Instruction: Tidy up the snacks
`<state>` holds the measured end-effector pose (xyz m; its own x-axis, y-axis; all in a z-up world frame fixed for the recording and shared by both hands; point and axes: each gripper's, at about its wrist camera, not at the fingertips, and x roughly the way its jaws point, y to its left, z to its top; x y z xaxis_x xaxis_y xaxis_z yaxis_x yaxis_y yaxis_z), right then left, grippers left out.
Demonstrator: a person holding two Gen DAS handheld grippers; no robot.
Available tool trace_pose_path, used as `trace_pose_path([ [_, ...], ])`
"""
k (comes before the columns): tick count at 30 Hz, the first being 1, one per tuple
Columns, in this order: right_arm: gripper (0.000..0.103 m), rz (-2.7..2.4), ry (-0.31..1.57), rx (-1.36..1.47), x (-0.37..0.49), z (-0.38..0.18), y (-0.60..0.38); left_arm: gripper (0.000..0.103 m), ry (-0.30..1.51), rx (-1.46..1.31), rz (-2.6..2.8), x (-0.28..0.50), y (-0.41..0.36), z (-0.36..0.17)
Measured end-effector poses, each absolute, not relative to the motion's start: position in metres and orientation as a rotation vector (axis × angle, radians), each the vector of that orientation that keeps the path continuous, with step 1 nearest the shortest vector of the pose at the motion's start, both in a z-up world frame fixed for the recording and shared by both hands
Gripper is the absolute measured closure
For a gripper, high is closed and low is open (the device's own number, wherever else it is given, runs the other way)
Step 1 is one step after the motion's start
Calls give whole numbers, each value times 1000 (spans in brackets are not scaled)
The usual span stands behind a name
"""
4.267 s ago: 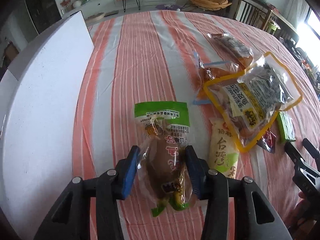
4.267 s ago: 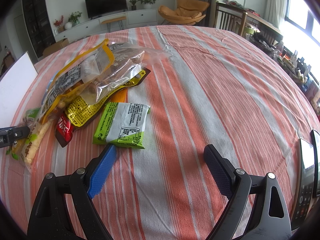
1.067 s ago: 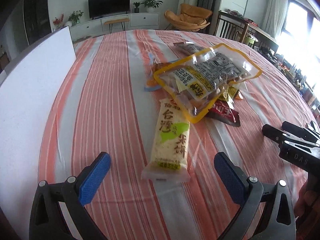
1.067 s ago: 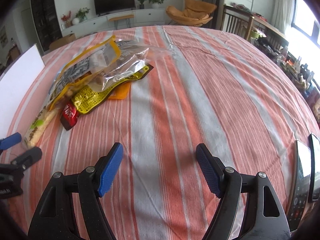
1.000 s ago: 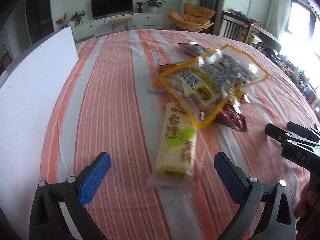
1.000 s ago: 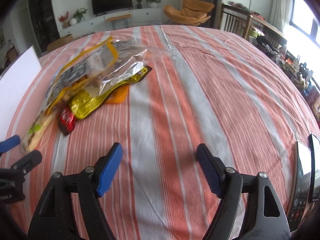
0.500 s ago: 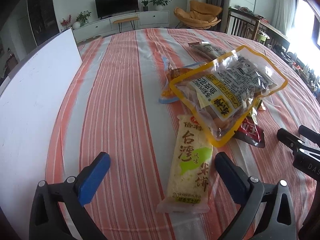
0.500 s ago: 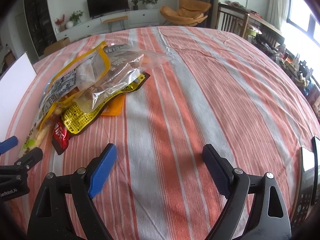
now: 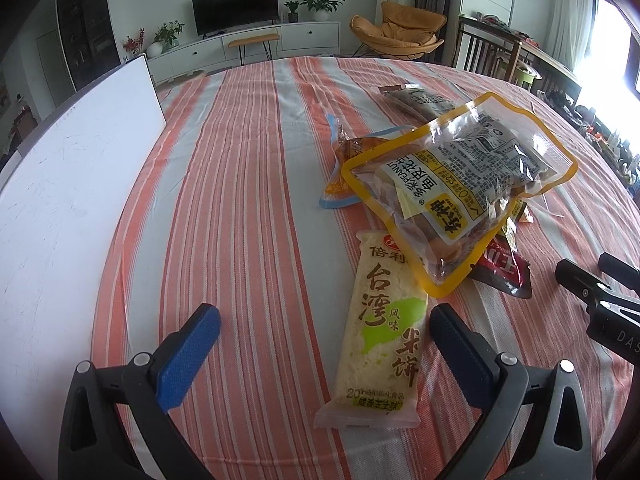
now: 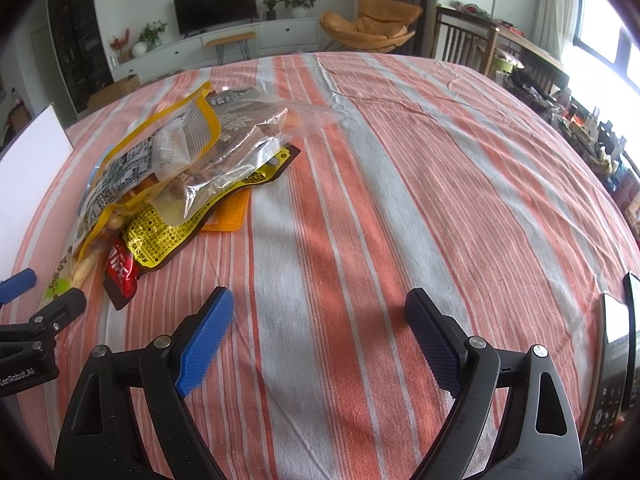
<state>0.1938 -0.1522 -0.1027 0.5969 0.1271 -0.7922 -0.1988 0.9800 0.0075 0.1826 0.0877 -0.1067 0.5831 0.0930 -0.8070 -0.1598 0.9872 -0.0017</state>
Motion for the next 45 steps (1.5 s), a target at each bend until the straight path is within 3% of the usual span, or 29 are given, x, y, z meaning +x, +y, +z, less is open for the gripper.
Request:
trace_pose_path([
  [42,13,189,912,-84,194,-102,-152,0,937,-78,149,183,87,-106],
  [45,6,191,920,-80,199,-104,-152,0,937,-78,149,183,87,-106],
])
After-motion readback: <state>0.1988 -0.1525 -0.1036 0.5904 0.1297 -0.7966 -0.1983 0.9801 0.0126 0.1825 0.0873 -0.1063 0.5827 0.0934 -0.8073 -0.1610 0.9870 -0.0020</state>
